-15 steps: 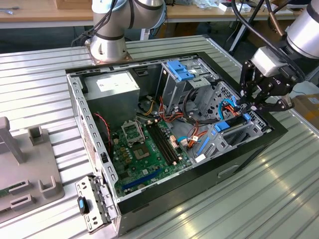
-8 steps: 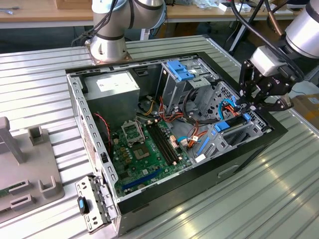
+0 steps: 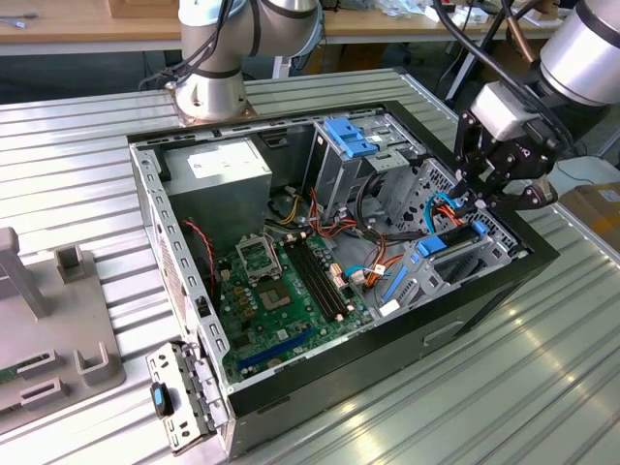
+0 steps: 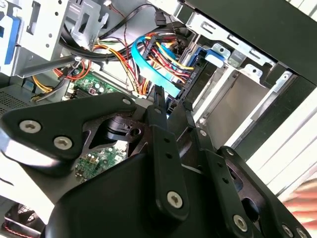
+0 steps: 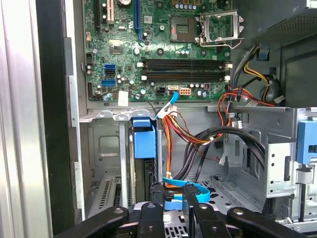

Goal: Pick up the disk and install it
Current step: 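Insert the first disk wire, then insert the second disk wire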

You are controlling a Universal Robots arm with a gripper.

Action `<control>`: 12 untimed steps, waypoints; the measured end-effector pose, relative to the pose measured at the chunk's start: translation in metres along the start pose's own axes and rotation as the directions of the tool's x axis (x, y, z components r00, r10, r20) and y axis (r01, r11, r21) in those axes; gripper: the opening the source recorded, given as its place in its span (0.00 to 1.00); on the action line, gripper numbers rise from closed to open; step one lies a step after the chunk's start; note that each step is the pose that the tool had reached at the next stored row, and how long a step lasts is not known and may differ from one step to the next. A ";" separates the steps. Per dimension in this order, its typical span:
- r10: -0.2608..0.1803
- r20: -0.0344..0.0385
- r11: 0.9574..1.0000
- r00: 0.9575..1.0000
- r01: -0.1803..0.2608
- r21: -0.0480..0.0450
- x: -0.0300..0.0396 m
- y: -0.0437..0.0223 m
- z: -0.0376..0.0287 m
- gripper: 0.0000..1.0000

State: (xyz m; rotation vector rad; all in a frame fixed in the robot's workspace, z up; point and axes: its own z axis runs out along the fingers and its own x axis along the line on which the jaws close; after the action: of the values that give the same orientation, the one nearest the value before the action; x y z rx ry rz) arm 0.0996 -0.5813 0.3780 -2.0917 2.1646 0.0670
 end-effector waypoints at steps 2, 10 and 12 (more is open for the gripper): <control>0.000 0.000 1.000 1.000 0.000 0.000 -0.0011 0.0000 0.0001 0.30; 0.000 0.000 1.000 1.000 0.000 0.000 -0.0016 0.0001 0.0001 0.30; 0.000 0.000 1.000 1.000 0.000 0.000 -0.0017 0.0001 0.0001 0.30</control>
State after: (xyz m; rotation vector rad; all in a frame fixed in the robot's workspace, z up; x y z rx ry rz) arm 0.0996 -0.5795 0.3780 -2.0918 2.1647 0.0668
